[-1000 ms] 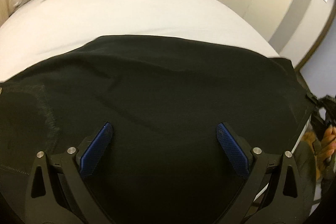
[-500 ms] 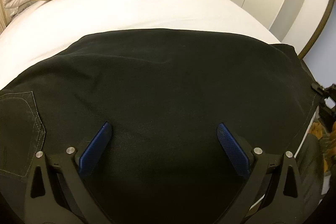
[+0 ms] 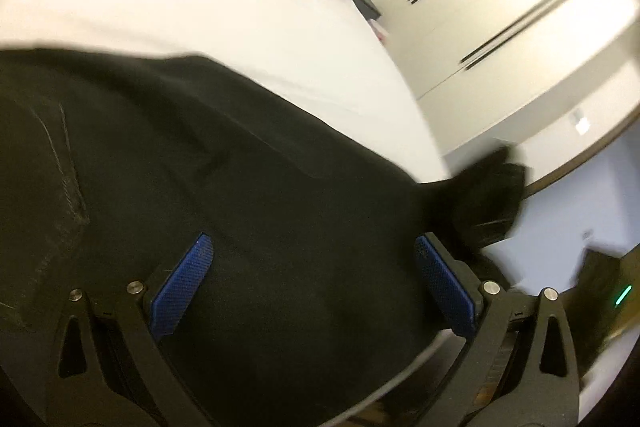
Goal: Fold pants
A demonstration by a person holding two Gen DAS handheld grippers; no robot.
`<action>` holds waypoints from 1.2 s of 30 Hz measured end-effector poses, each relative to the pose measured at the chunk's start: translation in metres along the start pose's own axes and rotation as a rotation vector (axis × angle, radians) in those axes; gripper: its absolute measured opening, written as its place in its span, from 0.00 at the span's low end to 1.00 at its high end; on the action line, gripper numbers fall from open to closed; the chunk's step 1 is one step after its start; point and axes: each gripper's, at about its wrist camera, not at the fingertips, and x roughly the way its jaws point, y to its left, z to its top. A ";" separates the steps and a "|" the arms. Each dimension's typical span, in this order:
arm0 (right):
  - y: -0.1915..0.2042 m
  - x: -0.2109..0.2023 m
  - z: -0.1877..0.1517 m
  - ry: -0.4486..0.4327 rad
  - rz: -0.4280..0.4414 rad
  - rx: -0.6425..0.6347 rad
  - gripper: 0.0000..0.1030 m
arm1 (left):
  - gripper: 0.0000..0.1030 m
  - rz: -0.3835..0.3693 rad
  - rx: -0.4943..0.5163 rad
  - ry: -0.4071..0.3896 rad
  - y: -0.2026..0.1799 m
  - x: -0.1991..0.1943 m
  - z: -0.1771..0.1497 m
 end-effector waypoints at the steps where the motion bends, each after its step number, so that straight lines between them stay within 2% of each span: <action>1: 0.012 0.005 -0.005 0.011 -0.008 -0.051 0.11 | 0.99 -0.013 -0.020 0.012 0.003 0.000 0.001; 3: 0.027 0.010 -0.012 0.025 -0.028 -0.132 0.11 | 0.99 -0.048 -0.048 0.032 0.007 0.003 0.003; 6: 0.023 0.013 -0.015 0.031 -0.020 -0.118 0.11 | 0.99 -0.076 -0.090 0.063 0.007 0.014 0.002; 10: 0.021 0.015 -0.017 0.020 -0.022 -0.131 0.11 | 0.99 -0.158 -0.148 0.115 -0.001 0.029 0.008; 15: 0.037 0.010 -0.015 -0.016 -0.050 -0.197 0.11 | 0.99 -0.104 -0.096 0.183 -0.025 0.050 0.017; 19: 0.045 0.006 -0.017 -0.033 -0.056 -0.231 0.11 | 0.98 -0.094 -0.038 0.224 -0.040 0.054 0.008; 21: 0.048 0.006 -0.018 -0.037 -0.047 -0.234 0.11 | 0.69 -0.075 -0.013 0.238 -0.042 0.054 0.007; 22: 0.051 0.005 -0.019 -0.039 -0.042 -0.240 0.11 | 0.27 -0.057 -0.019 0.263 -0.041 0.058 0.006; 23: 0.052 0.005 -0.018 -0.039 -0.038 -0.243 0.11 | 0.16 -0.061 -0.034 0.277 -0.036 0.056 0.005; 26: 0.059 0.006 -0.018 -0.032 -0.018 -0.248 0.11 | 0.08 -0.076 -0.026 0.272 -0.028 0.044 0.001; 30: 0.074 0.006 -0.016 -0.033 0.016 -0.265 0.11 | 0.08 -0.095 -0.047 0.246 -0.011 0.019 0.008; 36: 0.115 0.007 -0.009 -0.048 0.071 -0.328 0.11 | 0.08 -0.042 0.047 0.211 0.000 -0.025 0.026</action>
